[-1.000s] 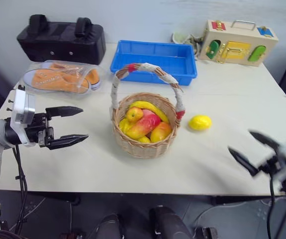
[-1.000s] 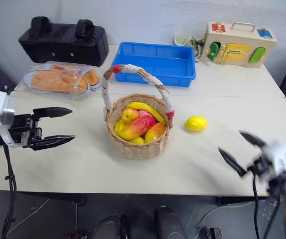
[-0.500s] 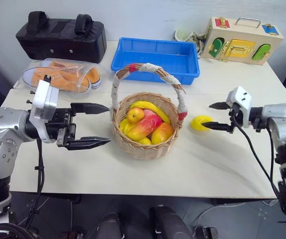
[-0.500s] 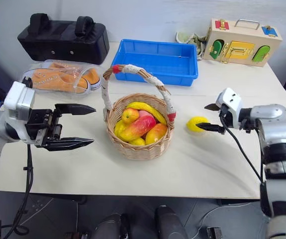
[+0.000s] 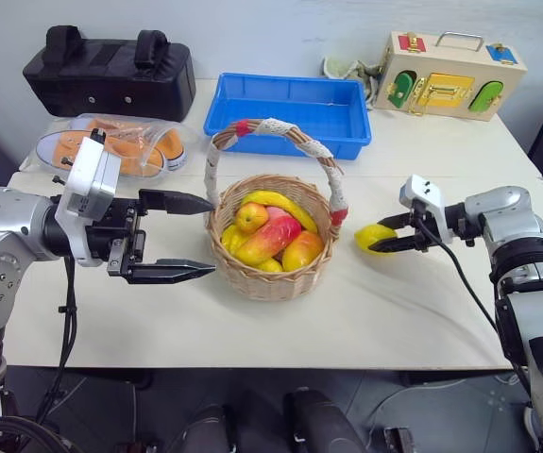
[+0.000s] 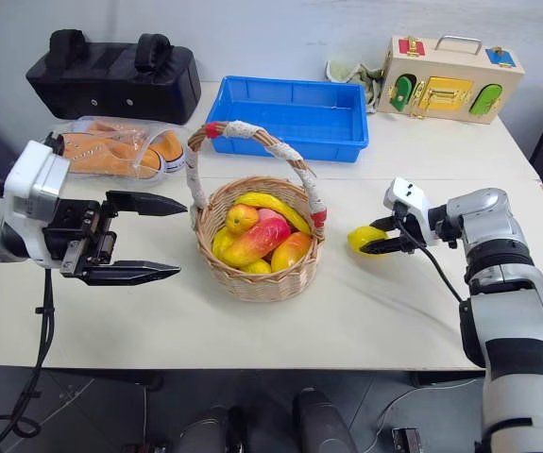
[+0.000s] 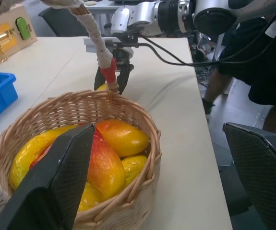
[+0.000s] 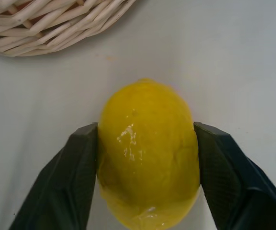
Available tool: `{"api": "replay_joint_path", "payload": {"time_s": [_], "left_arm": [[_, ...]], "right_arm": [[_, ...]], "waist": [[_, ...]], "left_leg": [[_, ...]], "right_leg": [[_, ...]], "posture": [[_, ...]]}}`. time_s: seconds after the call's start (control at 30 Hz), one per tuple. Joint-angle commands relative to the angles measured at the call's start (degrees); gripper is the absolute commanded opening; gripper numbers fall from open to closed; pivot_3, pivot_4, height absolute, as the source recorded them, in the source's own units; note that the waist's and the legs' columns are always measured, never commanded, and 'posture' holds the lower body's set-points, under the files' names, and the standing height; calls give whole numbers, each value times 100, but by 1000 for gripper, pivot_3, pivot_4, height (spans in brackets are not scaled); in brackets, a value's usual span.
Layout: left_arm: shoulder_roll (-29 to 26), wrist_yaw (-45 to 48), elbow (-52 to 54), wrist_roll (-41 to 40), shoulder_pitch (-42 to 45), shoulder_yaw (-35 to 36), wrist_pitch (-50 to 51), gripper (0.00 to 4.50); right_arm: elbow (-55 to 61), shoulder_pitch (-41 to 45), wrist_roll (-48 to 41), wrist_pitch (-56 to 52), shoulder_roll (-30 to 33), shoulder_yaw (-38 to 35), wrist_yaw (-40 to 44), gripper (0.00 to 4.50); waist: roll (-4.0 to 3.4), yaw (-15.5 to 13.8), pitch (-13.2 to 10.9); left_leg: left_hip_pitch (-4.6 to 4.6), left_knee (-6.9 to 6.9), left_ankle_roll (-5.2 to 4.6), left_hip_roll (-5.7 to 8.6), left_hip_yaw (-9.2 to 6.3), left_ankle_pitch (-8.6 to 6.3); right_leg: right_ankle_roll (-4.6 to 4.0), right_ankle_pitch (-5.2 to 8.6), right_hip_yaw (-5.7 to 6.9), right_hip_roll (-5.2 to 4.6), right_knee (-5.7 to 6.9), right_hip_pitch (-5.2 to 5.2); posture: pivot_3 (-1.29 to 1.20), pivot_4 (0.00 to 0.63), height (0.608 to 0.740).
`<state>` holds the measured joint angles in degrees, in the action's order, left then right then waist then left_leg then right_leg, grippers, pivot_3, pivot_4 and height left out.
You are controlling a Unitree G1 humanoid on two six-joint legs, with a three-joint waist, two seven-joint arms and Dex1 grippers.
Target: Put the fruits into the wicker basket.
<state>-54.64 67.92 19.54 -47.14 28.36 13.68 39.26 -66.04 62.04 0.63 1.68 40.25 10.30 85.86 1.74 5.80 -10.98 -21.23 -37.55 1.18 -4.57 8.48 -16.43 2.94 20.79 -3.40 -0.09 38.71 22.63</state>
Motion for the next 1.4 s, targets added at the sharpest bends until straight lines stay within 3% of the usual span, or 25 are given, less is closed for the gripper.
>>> {"api": "replay_joint_path", "payload": {"time_s": [0.03,0.2,0.33,0.47,0.67,0.87,1.07,1.27,1.4], "left_arm": [[-4,32,-28,-125,-205,346,-111,4500],[233,-11,-802,268,-1052,865,-708,4500],[298,76,-1168,507,-1551,1048,-1099,4500],[408,-34,-1195,506,-1659,1069,-1229,4500],[560,-150,-1257,582,-1286,771,-1296,4500],[522,-124,-1083,566,-1291,662,-1248,4500],[432,-115,-912,466,-1316,753,-1137,4500],[471,-120,-813,411,-1299,731,-1108,4500],[416,47,-985,349,-1127,671,-1077,4500]], "right_arm": [[722,-422,-457,189,531,-345,515,2449],[4517,-2361,-2239,-1452,1315,-1006,608,2449],[7340,-3658,-3515,-3009,1587,-1702,-178,2449],[9351,-3732,-5002,-4063,772,-1909,-1875,2449],[9756,-2668,-3823,-4088,-631,-655,-3878,2449],[9567,-2481,-2560,-3630,-785,213,-4289,2449],[9637,-2674,-2011,-3101,-507,379,-4018,4361],[9975,-3157,-2769,-2953,-293,-84,-3302,4440],[10290,-3936,-4905,-3481,-478,-1339,-3295,4440]], "waist": [[0,-28,0],[-6,-94,-3],[-6,-52,-5],[3,-55,-1],[13,-90,1],[19,-105,5],[19,-92,5],[20,-99,5],[22,-116,5]], "left_leg": [[0,0,0,0,-1,0],[0,12,6,-4,-11,-5],[7,18,16,-13,-9,-3],[9,27,12,-11,-13,-4],[-1,26,10,-5,-12,-6],[-46,27,4,-3,0,-14],[-96,16,9,-6,-5,-10],[-94,-2,2,-5,-1,-1],[-91,-21,-9,-4,-6,-4]], "right_leg": [[0,0,0,0,0,0],[6,3,8,-2,2,2],[5,3,10,3,7,3],[0,1,12,-2,1,-3],[-4,-1,16,-6,-6,6],[0,1,18,-15,-9,61],[3,1,22,-13,21,121],[1,1,20,-11,20,107],[2,1,21,-13,21,89]], "posture": [[0,150,740],[0,150,740],[0,150,740],[0,150,740],[0,150,740],[0,150,740],[0,150,740],[0,150,740],[0,150,740]]}}
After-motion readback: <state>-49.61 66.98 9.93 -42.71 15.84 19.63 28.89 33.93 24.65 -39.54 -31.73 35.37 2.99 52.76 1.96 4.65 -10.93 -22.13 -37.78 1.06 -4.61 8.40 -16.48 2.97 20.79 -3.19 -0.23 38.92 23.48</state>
